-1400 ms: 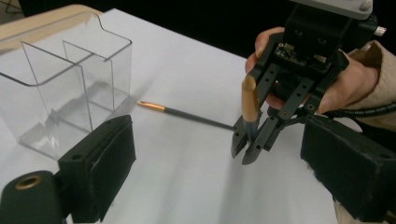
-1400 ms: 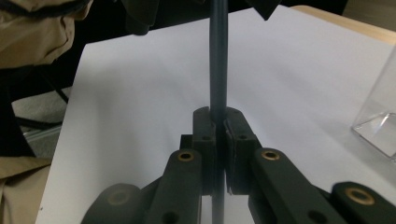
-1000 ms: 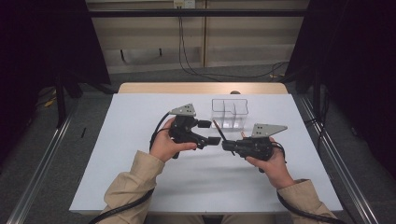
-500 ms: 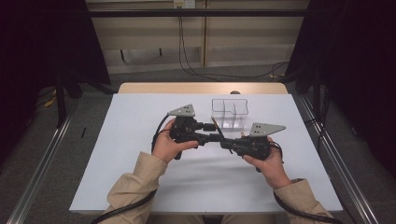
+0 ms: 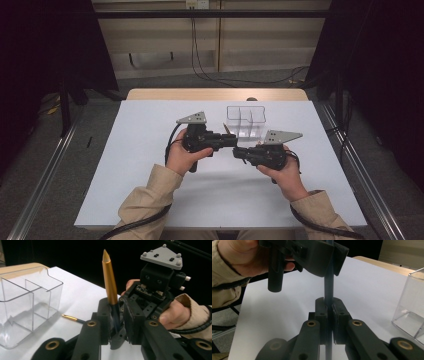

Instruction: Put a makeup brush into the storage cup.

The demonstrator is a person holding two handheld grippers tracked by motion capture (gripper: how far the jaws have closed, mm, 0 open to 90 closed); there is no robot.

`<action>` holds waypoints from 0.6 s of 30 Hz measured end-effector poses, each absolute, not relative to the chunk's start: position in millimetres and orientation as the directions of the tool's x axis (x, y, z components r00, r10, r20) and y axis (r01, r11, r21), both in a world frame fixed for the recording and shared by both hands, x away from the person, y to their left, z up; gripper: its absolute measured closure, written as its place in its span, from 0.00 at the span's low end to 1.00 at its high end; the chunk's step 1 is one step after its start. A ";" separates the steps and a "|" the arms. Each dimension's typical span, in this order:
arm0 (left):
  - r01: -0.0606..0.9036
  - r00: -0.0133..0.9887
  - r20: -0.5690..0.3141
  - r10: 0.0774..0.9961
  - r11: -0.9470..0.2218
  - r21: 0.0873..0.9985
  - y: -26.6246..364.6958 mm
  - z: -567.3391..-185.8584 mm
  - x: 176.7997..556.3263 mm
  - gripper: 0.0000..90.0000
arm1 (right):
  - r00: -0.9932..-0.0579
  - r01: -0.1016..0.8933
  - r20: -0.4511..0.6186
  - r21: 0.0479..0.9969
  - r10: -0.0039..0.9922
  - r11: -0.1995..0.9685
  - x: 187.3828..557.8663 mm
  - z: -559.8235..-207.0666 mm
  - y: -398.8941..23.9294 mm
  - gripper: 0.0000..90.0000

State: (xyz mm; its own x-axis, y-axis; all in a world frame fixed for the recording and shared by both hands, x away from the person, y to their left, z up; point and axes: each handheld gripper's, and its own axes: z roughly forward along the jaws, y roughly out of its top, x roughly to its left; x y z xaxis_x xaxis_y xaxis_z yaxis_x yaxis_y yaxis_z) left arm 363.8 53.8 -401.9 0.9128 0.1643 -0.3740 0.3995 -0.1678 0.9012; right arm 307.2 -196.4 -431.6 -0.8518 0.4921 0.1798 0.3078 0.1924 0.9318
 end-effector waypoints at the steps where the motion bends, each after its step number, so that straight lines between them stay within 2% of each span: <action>1: 0.403 0.911 -0.379 0.162 -0.162 0.901 54.0 -402.4 364.0 0.88 | -0.852 0.305 0.176 0.933 0.493 0.193 307.2 -431.1 -195.9 0.94; 18: 0.372 0.922 -0.351 0.166 -0.120 0.921 52.0 -403.8 360.3 0.93 | -0.838 0.344 0.228 0.926 0.496 0.155 308.7 -432.7 -186.9 0.93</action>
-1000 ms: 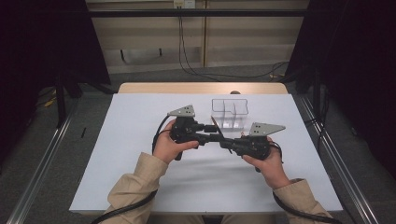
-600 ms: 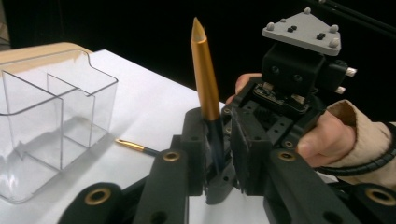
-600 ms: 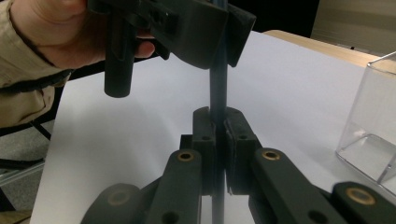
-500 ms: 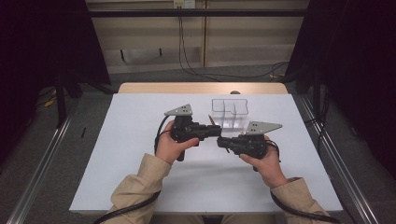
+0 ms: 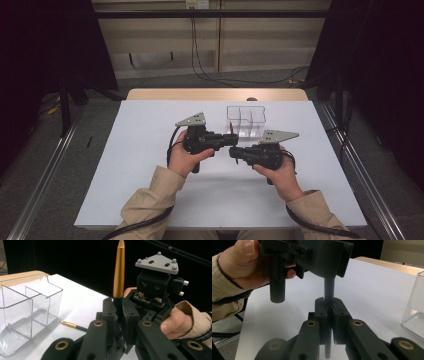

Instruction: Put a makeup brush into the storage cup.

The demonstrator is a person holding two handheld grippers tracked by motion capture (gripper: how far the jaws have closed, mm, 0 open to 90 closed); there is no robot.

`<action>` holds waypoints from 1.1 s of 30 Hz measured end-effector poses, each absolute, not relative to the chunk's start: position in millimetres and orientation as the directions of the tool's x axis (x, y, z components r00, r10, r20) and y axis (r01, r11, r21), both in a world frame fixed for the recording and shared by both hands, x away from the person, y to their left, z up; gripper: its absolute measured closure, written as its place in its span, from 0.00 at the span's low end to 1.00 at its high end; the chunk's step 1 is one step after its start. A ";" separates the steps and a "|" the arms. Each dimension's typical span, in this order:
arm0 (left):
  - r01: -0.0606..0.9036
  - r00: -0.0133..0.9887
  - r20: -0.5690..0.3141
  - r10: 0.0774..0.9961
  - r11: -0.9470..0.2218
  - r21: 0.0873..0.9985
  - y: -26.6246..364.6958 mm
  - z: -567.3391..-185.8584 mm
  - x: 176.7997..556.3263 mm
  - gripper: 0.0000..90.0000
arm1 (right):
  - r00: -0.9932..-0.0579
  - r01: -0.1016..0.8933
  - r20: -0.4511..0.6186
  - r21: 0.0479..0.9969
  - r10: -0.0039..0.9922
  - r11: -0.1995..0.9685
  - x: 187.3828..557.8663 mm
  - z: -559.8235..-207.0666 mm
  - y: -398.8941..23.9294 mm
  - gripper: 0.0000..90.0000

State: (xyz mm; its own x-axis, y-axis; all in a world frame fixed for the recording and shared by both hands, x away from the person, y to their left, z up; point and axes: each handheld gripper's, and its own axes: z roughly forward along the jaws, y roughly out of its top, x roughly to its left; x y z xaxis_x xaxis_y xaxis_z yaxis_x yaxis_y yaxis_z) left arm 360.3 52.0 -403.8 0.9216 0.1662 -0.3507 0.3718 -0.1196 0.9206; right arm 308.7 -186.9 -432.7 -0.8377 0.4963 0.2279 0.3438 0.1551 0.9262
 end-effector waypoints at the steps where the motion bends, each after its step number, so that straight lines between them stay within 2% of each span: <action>1: 0.367 0.923 -0.345 0.169 -0.122 0.922 52.3 -402.9 360.2 0.93 | -0.837 0.345 0.228 0.926 0.497 0.155 308.9 -432.4 -186.6 0.93; 6: 0.343 0.932 -0.320 0.171 -0.127 0.931 52.3 -400.2 357.6 0.93 | -0.835 0.348 0.237 0.926 0.496 0.144 308.9 -430.8 -186.5 0.92; 8: 0.336 0.933 -0.312 0.177 -0.130 0.933 52.5 -400.4 357.2 0.93 | -0.836 0.345 0.230 0.926 0.499 0.151 307.8 -431.6 -185.7 0.87; 11: 0.329 0.935 -0.302 0.187 -0.133 0.935 54.8 -399.9 358.1 0.93 | -0.834 0.339 0.215 0.927 0.509 0.163 306.6 -433.5 -185.4 0.76; 16: 0.321 0.935 -0.290 0.205 -0.138 0.937 58.7 -398.5 359.2 0.93 | -0.828 0.317 0.202 0.938 0.523 0.139 307.1 -431.6 -191.3 0.51; 24: 0.310 0.934 -0.271 0.235 -0.149 0.939 64.9 -398.8 361.1 0.93 | -0.814 0.323 0.221 0.941 0.538 0.103 307.7 -429.7 -203.0 0.22; 29: 0.305 0.933 -0.262 0.248 -0.154 0.940 68.1 -398.2 361.5 0.93 | -0.817 0.297 0.201 0.950 0.541 0.096 307.8 -427.4 -207.8 0.15; 33: 0.296 0.935 -0.251 0.253 -0.162 0.941 67.9 -397.5 361.3 0.93 | -0.810 0.291 0.196 0.952 0.552 0.089 308.3 -424.3 -211.1 0.14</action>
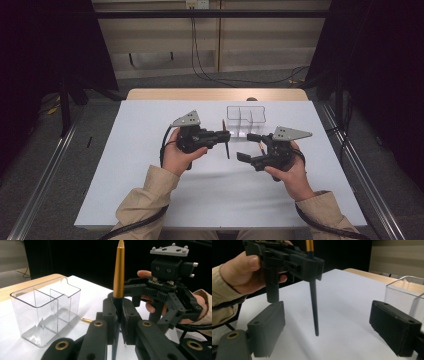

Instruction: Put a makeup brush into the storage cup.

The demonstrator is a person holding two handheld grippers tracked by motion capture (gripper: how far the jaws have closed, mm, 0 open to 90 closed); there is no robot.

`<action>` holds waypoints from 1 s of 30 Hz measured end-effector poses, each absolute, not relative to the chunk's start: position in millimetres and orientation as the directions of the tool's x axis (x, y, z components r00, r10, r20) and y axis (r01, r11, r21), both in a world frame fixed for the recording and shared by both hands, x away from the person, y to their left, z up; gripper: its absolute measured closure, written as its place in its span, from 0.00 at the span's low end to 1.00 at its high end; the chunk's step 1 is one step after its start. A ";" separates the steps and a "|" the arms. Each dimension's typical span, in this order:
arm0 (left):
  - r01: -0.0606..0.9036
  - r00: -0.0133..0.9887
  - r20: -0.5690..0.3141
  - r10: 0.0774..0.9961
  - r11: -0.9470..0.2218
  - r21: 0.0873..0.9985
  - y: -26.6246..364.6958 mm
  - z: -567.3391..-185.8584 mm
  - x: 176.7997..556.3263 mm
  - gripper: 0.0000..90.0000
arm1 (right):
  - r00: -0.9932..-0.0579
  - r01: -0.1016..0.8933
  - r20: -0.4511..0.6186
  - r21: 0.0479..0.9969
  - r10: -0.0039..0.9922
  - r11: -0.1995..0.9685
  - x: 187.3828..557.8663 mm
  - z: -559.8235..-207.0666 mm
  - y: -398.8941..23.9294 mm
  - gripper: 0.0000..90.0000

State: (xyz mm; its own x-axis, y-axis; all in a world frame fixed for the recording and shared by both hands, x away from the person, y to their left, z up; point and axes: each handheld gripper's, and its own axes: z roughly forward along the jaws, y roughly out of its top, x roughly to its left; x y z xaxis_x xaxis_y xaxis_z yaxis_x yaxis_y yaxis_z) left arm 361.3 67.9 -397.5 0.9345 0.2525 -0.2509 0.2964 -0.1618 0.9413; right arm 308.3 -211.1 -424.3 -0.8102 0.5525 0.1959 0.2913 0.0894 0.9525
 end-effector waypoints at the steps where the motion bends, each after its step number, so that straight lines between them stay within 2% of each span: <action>1: 0.295 0.934 -0.249 0.255 -0.161 0.942 67.5 -397.6 361.2 0.93 | -0.811 0.291 0.198 0.953 0.550 0.087 308.6 -423.6 -211.5 0.14; 7: 0.288 0.938 -0.239 0.250 -0.179 0.941 64.1 -399.2 361.2 0.93 | -0.813 0.280 0.192 0.957 0.549 0.079 310.8 -415.0 -211.8 0.16; 13: 0.281 0.941 -0.229 0.248 -0.200 0.939 58.7 -401.8 360.4 0.93 | -0.814 0.261 0.174 0.962 0.554 0.081 315.1 -402.8 -209.4 0.23; 24: 0.269 0.946 -0.215 0.241 -0.217 0.938 53.2 -403.1 359.1 0.93 | -0.808 0.267 0.186 0.961 0.558 0.066 322.8 -389.9 -202.7 0.50; 30: 0.264 0.948 -0.209 0.241 -0.227 0.937 51.9 -404.1 357.9 0.93 | -0.809 0.276 0.200 0.959 0.552 0.058 325.1 -389.5 -196.7 0.60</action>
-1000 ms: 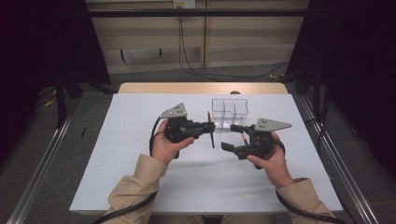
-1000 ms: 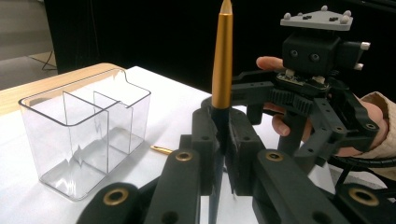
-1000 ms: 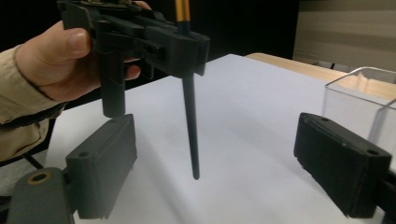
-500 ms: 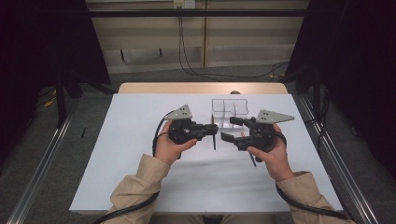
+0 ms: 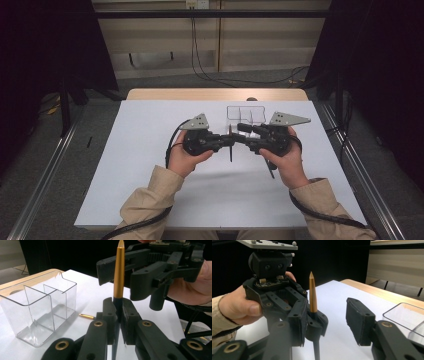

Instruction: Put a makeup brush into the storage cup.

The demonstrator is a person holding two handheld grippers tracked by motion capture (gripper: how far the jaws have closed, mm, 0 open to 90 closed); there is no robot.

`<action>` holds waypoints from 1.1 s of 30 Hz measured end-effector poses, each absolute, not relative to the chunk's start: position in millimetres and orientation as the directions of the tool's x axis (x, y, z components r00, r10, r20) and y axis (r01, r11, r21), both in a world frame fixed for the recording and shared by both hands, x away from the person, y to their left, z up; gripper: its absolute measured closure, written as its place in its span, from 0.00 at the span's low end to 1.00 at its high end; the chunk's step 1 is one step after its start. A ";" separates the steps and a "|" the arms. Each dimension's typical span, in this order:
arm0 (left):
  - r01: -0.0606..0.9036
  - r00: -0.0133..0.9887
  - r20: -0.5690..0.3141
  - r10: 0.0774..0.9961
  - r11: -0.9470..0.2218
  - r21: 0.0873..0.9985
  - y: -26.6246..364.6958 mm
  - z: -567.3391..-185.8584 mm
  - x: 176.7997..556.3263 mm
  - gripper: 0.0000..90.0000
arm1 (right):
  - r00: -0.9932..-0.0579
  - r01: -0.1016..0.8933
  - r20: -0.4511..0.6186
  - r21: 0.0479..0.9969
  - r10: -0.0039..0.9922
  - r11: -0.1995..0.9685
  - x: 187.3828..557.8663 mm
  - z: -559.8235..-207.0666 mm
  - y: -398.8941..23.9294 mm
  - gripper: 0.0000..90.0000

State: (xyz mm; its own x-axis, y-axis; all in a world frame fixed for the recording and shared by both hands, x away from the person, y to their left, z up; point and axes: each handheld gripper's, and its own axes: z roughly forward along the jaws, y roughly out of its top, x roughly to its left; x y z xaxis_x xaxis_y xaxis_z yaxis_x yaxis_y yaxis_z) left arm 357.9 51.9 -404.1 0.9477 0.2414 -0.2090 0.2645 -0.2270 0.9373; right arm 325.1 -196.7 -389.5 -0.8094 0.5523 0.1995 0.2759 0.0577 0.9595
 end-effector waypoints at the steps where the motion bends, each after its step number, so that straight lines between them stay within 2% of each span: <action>1: 0.263 0.948 -0.206 0.242 -0.230 0.937 51.6 -404.3 357.8 0.93 | -0.809 0.276 0.201 0.960 0.552 0.055 325.4 -389.3 -196.0 0.62; 9: 0.257 0.952 -0.201 0.230 -0.246 0.935 45.3 -405.4 356.1 0.93 | -0.822 0.276 0.202 0.959 0.532 0.061 326.6 -388.3 -190.9 0.76; 15: 0.255 0.952 -0.199 0.233 -0.242 0.936 43.5 -403.7 355.5 0.93 | -0.829 0.275 0.207 0.960 0.520 0.056 325.2 -386.3 -187.9 0.93; 22: 0.264 0.948 -0.209 0.238 -0.229 0.937 45.9 -403.3 355.6 0.91 | -0.832 0.265 0.199 0.962 0.518 0.057 325.2 -384.2 -187.1 0.94; 26: 0.276 0.944 -0.220 0.247 -0.221 0.936 51.3 -404.2 355.6 0.80 | -0.830 0.263 0.205 0.964 0.518 0.041 326.7 -381.4 -188.5 0.94; 33: 0.268 0.943 -0.214 0.253 -0.199 0.943 64.8 -401.9 352.7 0.55 | -0.826 0.258 0.195 0.965 0.529 0.046 330.4 -379.2 -191.9 0.94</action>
State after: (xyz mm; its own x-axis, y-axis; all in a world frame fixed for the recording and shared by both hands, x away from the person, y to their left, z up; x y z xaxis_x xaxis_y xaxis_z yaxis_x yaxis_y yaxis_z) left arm 352.7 64.8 -401.9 0.9434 0.2534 -0.2142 0.2675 -0.1988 0.9428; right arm 330.4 -191.9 -379.2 -0.8257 0.5293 0.1952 0.2576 0.0460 0.9651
